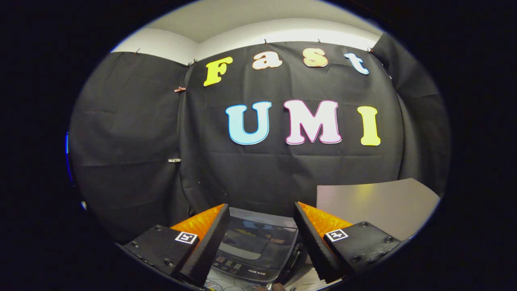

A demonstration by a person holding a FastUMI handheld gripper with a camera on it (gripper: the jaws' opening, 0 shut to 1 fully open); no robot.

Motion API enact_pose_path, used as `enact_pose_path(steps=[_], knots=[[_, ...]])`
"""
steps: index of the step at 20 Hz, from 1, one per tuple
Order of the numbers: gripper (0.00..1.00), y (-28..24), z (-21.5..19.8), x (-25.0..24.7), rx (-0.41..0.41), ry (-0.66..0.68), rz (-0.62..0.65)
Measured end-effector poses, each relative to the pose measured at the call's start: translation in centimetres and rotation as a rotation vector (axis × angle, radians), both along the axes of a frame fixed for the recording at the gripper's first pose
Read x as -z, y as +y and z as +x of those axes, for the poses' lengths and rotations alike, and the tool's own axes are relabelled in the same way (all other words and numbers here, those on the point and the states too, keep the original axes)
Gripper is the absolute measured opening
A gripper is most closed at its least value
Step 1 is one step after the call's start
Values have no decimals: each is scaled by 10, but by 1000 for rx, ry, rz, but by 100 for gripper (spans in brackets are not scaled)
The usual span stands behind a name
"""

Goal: Put the clothes into the washing machine and then close the washing machine lid.

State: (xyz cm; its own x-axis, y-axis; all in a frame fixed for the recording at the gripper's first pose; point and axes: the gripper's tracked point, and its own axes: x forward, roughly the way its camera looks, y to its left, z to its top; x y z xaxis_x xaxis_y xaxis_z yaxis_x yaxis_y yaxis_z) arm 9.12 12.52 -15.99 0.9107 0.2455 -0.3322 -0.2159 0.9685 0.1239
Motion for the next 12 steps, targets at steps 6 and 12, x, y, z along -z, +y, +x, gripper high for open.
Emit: enact_pose_path(steps=[6,12], knots=[[99,-56,-20,-28,66,-62,-49],[98,-106,-44,-55,153,-98,-75]])
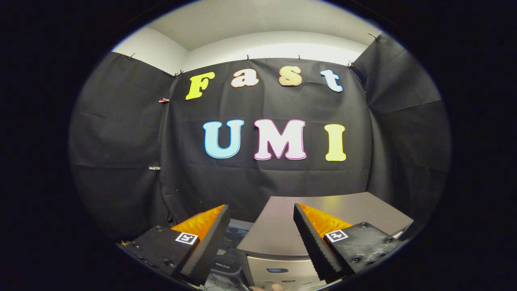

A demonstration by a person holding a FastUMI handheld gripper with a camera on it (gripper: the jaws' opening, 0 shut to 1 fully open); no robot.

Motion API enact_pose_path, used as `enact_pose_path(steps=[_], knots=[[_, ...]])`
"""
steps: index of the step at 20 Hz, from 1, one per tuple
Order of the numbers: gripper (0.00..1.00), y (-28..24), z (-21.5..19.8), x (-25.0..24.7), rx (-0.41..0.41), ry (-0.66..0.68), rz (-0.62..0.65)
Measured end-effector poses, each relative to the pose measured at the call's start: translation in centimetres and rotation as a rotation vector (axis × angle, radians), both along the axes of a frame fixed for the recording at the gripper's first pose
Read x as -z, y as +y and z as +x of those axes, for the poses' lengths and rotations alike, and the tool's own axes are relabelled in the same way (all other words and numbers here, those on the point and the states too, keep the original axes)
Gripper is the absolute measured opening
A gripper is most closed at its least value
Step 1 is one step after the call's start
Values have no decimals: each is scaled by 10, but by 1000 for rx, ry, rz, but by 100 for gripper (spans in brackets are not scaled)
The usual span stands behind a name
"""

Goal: Put the clothes into the washing machine and then close the washing machine lid.

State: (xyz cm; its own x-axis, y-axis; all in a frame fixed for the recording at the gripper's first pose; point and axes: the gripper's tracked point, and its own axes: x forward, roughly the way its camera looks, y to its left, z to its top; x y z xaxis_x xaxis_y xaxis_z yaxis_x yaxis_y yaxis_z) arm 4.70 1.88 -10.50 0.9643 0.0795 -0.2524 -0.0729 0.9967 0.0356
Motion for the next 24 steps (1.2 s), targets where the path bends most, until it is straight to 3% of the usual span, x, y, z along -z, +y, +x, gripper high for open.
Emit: enact_pose_path(steps=[5,24], knots=[[98,-20,-24,-23,38,-41,-11],[99,-22,-76,-37,9,-89,-20]])
